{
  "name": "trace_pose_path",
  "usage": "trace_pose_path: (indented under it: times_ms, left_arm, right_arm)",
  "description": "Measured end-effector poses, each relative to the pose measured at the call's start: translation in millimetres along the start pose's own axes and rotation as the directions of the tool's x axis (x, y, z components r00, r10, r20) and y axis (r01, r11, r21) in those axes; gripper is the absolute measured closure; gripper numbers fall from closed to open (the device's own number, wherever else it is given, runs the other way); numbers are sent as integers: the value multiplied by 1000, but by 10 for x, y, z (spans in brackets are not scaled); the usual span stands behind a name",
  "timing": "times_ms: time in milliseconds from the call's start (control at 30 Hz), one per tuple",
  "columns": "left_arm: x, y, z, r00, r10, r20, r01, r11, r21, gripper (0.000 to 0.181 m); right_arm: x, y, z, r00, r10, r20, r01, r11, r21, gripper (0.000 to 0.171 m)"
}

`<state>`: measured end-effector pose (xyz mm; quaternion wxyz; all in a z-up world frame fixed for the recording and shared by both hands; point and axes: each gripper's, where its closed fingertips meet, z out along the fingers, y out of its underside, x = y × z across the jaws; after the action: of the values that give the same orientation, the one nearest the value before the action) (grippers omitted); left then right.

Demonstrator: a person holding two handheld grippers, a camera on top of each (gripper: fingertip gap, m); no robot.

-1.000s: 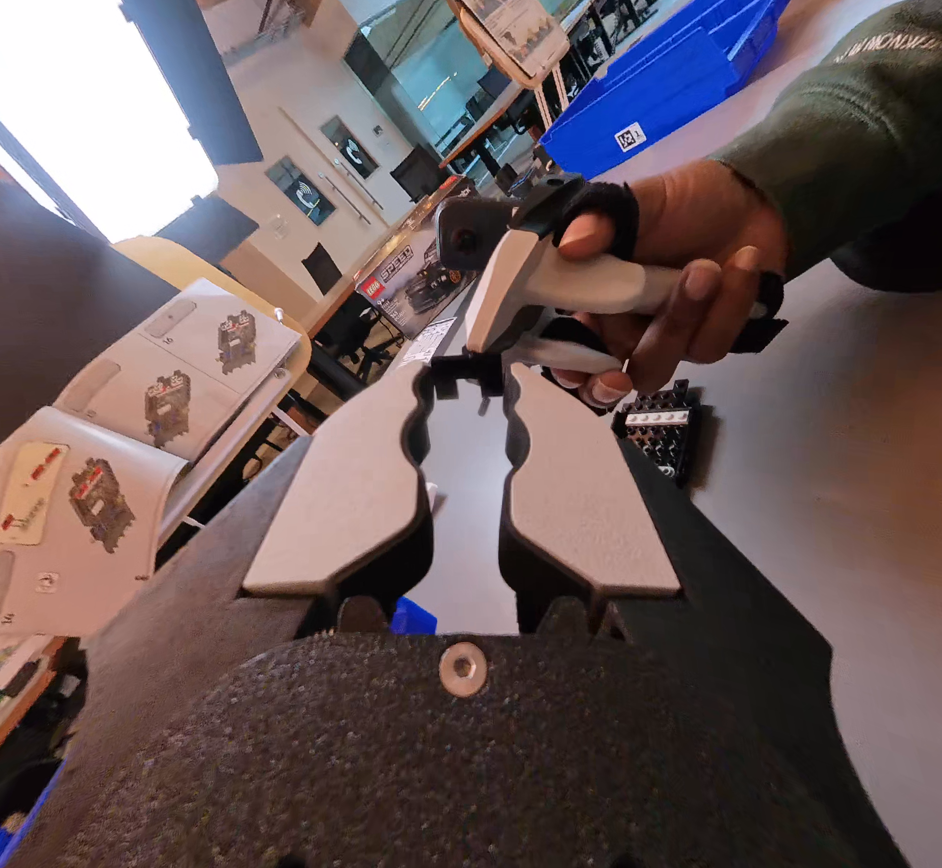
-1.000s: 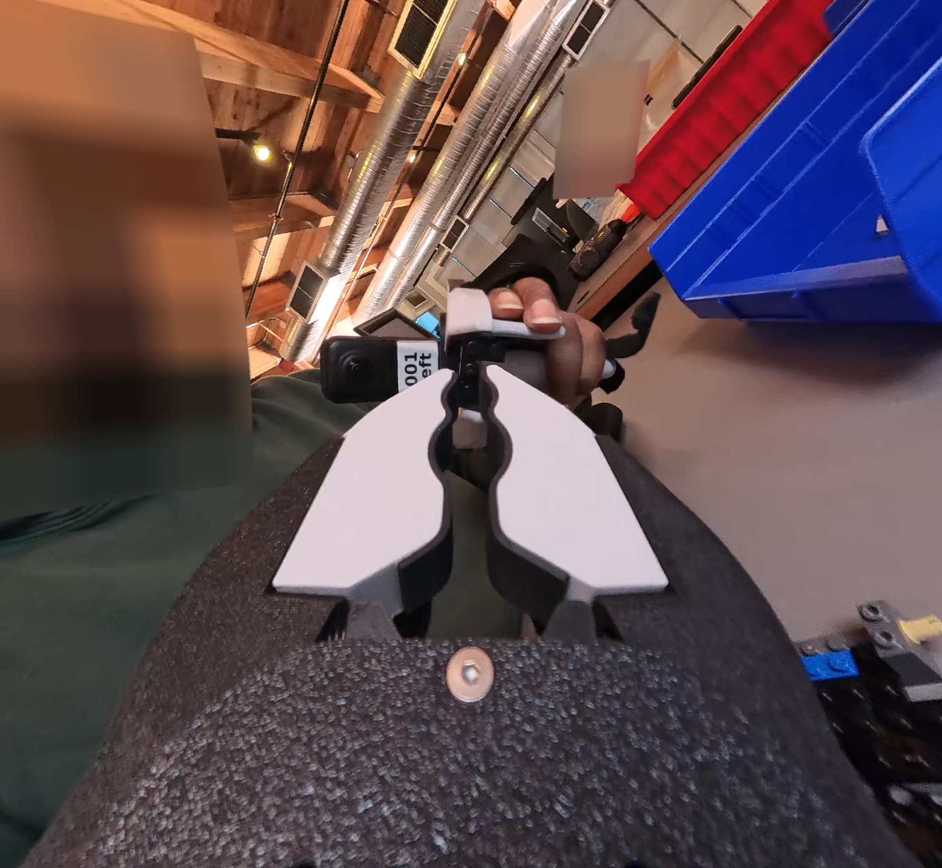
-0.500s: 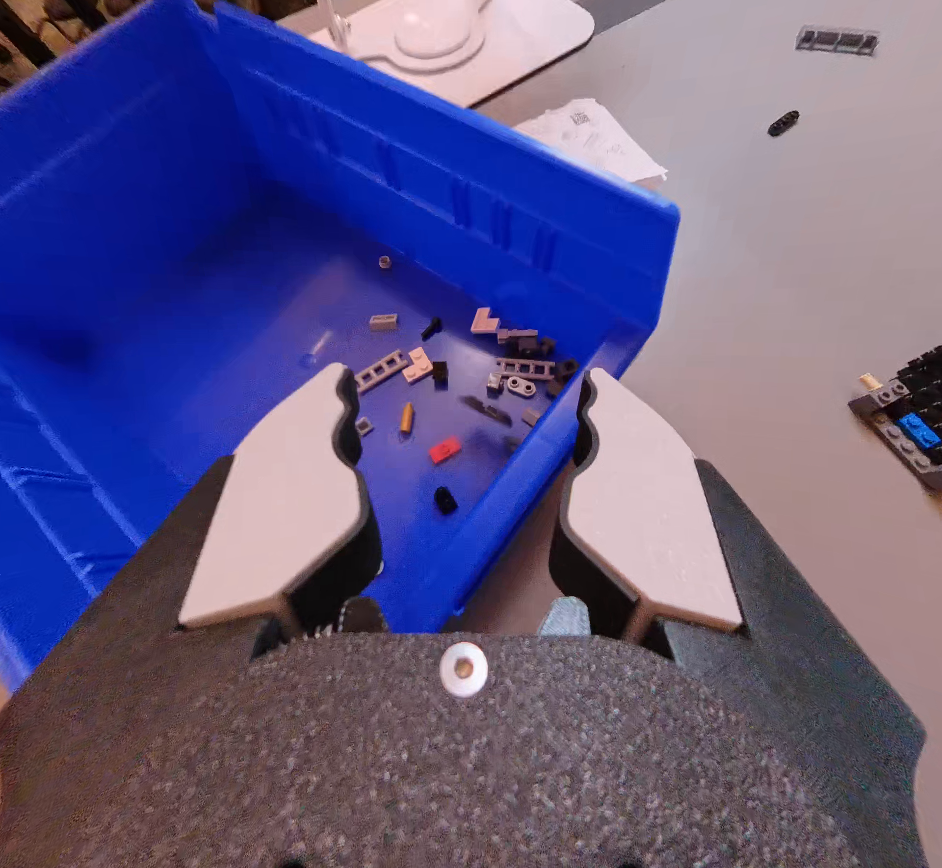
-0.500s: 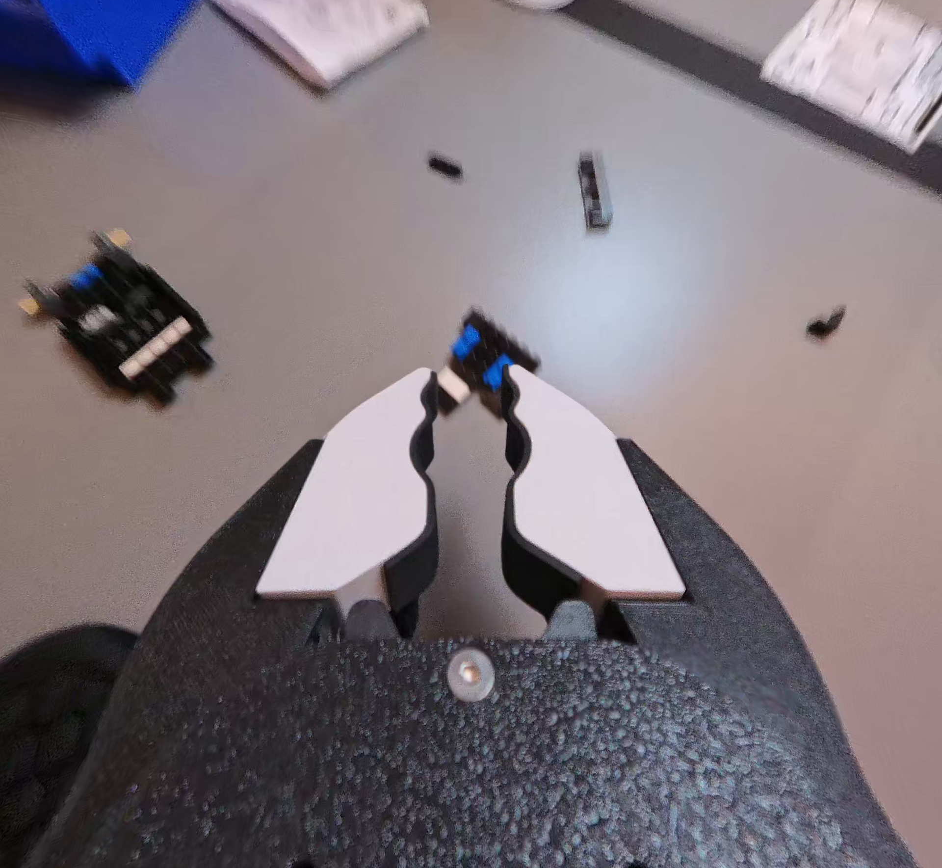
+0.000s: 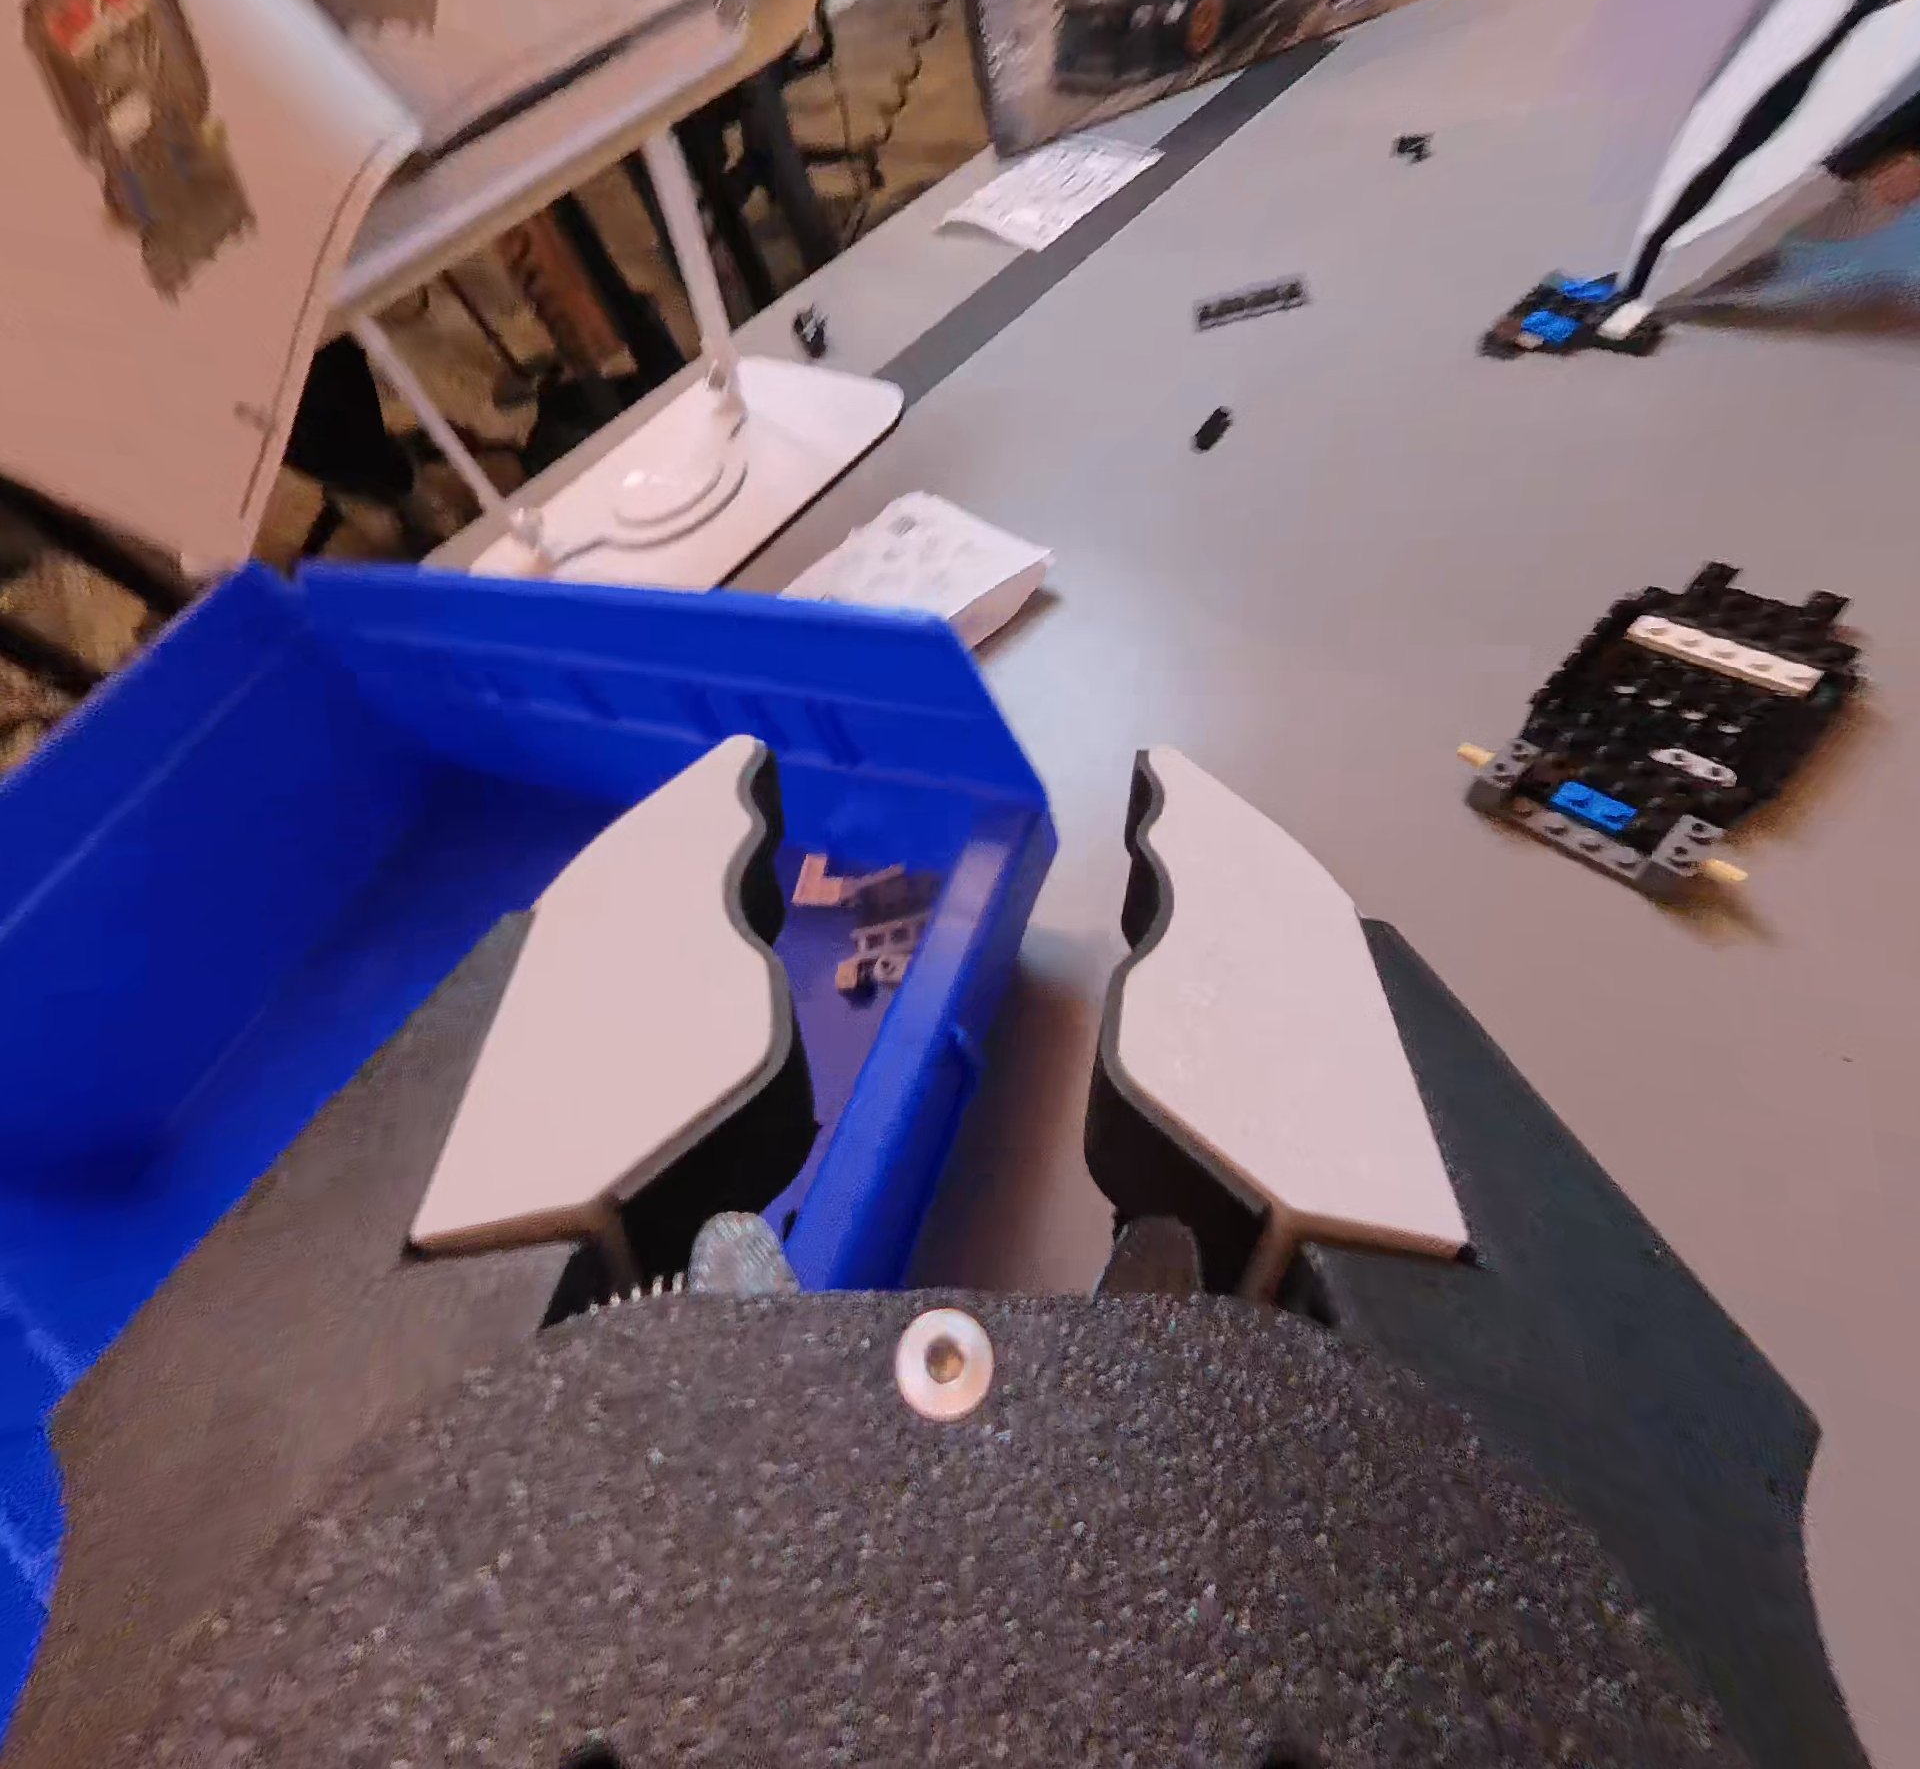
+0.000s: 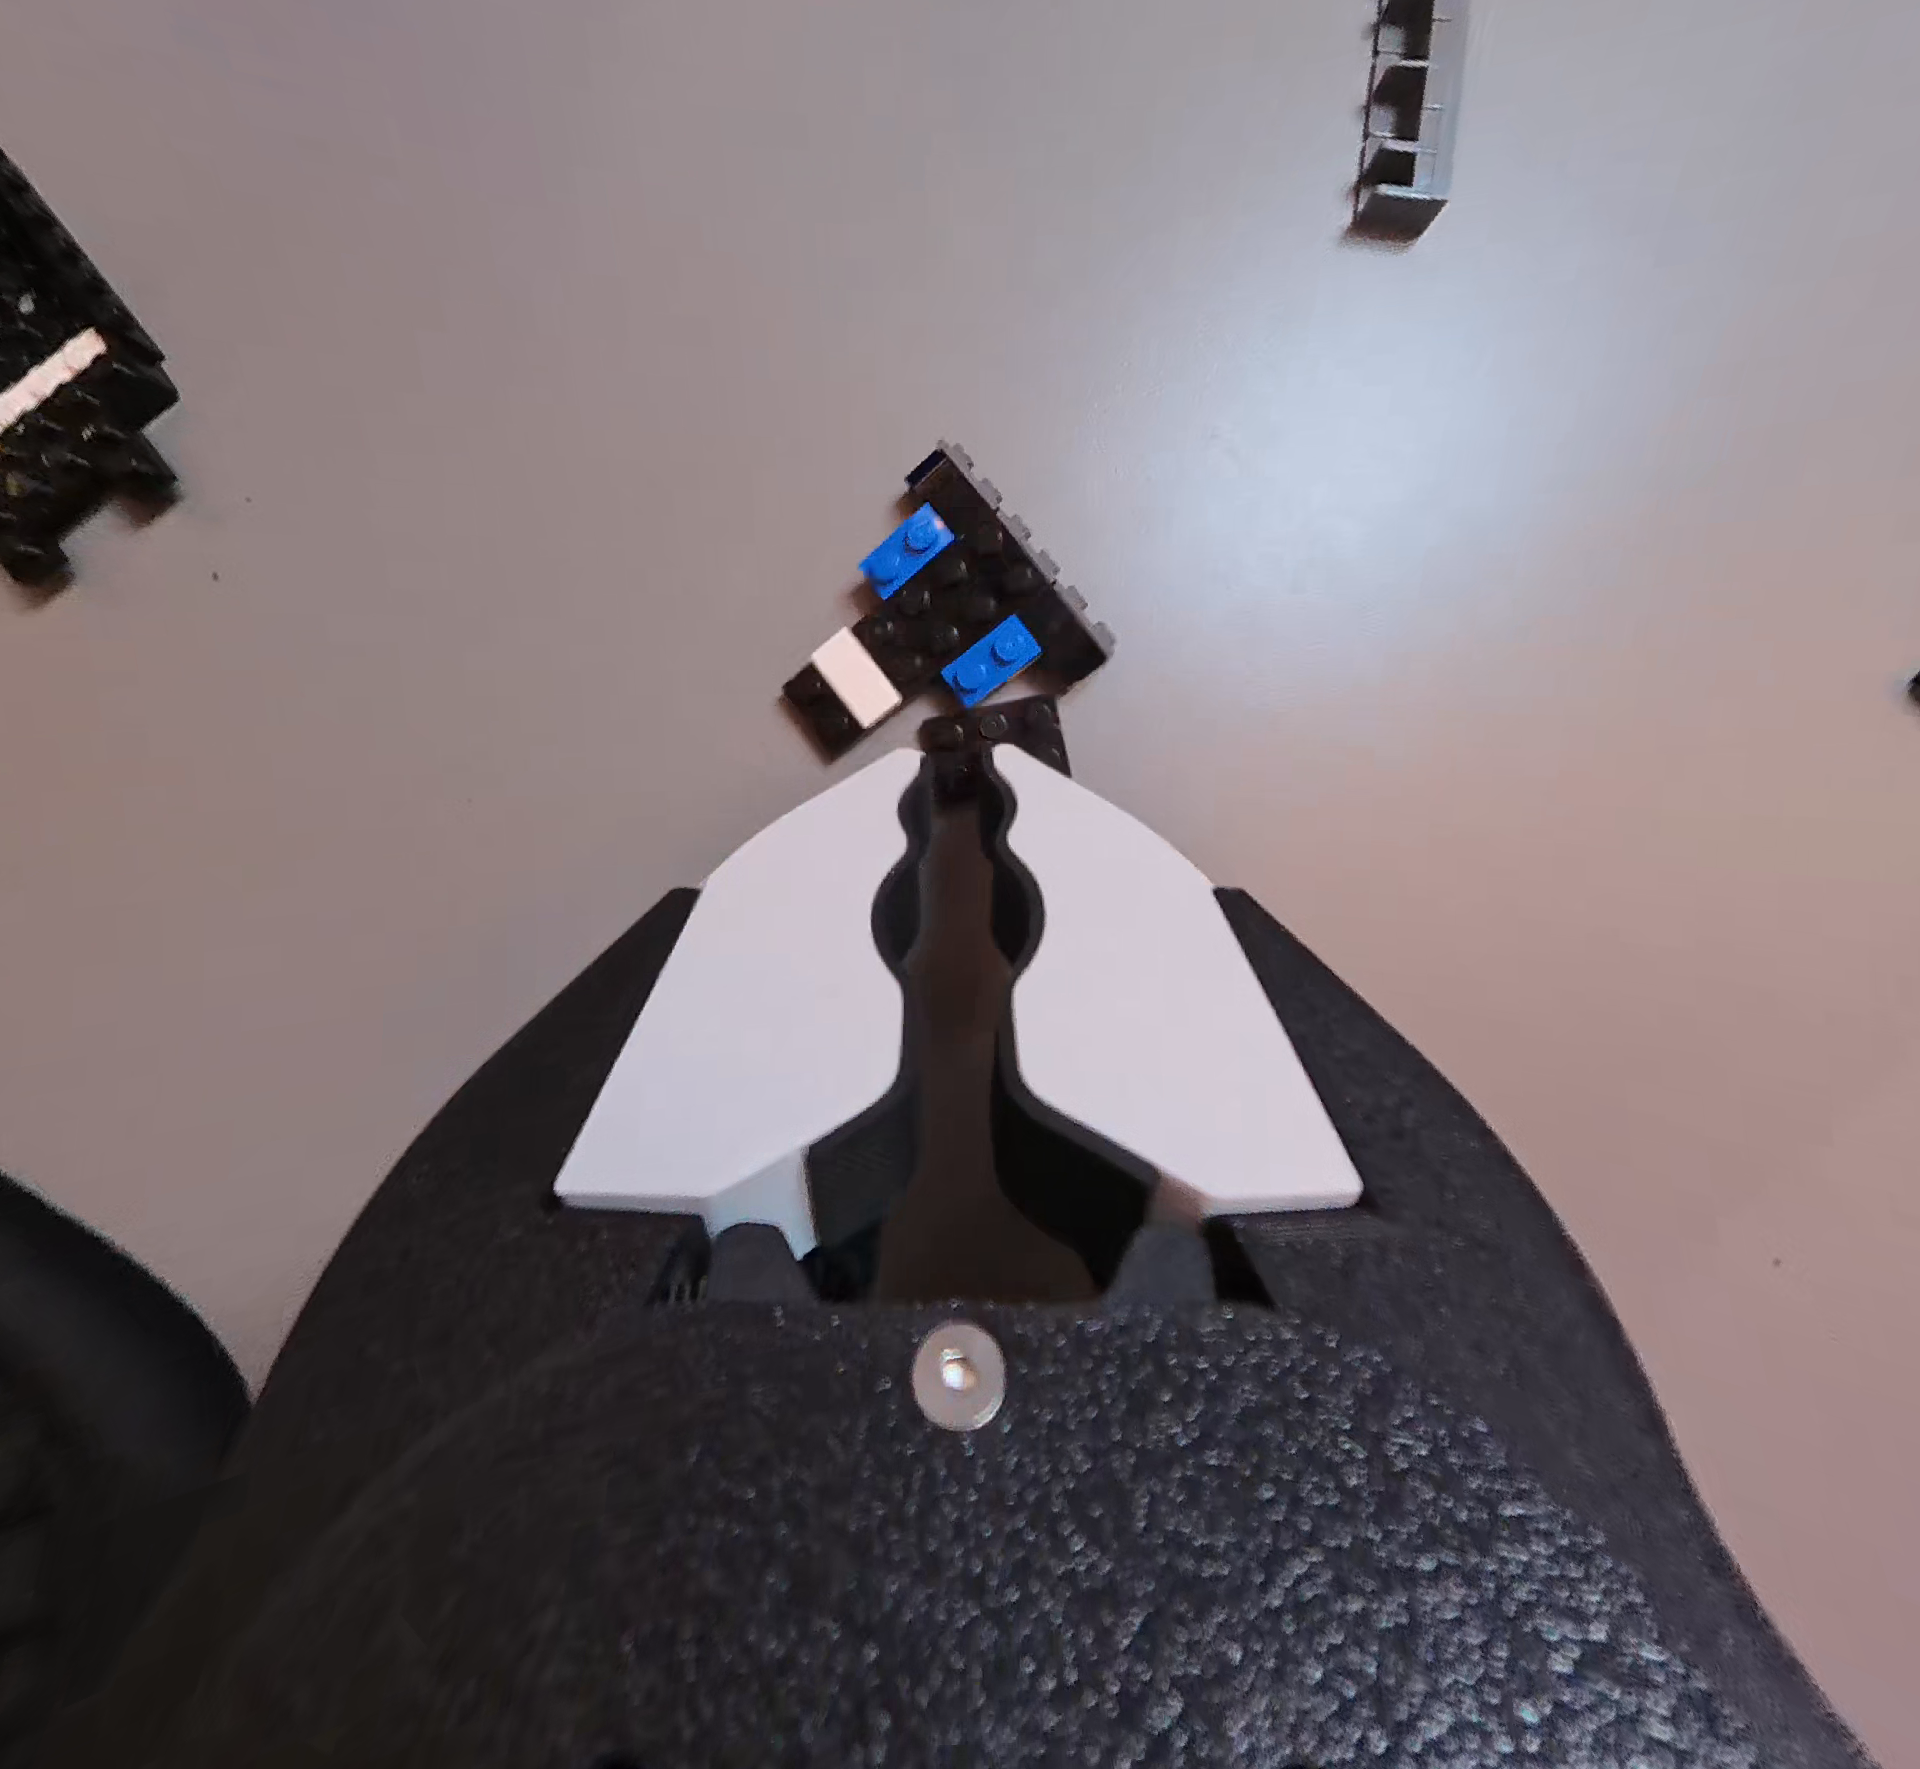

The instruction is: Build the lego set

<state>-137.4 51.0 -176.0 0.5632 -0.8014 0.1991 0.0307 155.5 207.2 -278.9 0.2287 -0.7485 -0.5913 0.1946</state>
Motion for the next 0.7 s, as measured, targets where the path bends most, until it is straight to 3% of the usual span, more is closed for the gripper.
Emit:
trace_pose_path:
  times_ms: [67,133,233,300,433,533,700]
  left_arm:
    - [177,-98,-14,997,62,-47,-59,996,59,120]
    - [397,-175,-8,988,105,-110,-94,990,104,117]
    - [800,-348,-15,960,195,-199,-154,967,204,116]
    - [1082,-507,-40,932,296,-211,-229,929,290,119]
    - [1509,-743,-92,886,441,-141,-354,841,409,132]
    - [1627,-813,-157,846,531,-44,-458,767,450,149]
    - [1555,-837,-222,794,602,82,-572,697,433,160]
  right_arm:
    - [-124,-61,-94,998,-4,64,0,998,64,164]
    - [-398,-319,-318,986,-23,164,-16,972,233,164]
    - [-1039,-861,-697,934,-129,334,-63,859,508,164]
    - [-1536,-1150,-810,850,-184,493,-168,793,586,164]
    - [-2299,-1417,-775,661,-250,708,-302,775,555,164]
    - [-2505,-1491,-782,558,-254,790,-371,775,511,164]
    - [-2562,-1522,-798,492,-226,841,-435,772,463,163]
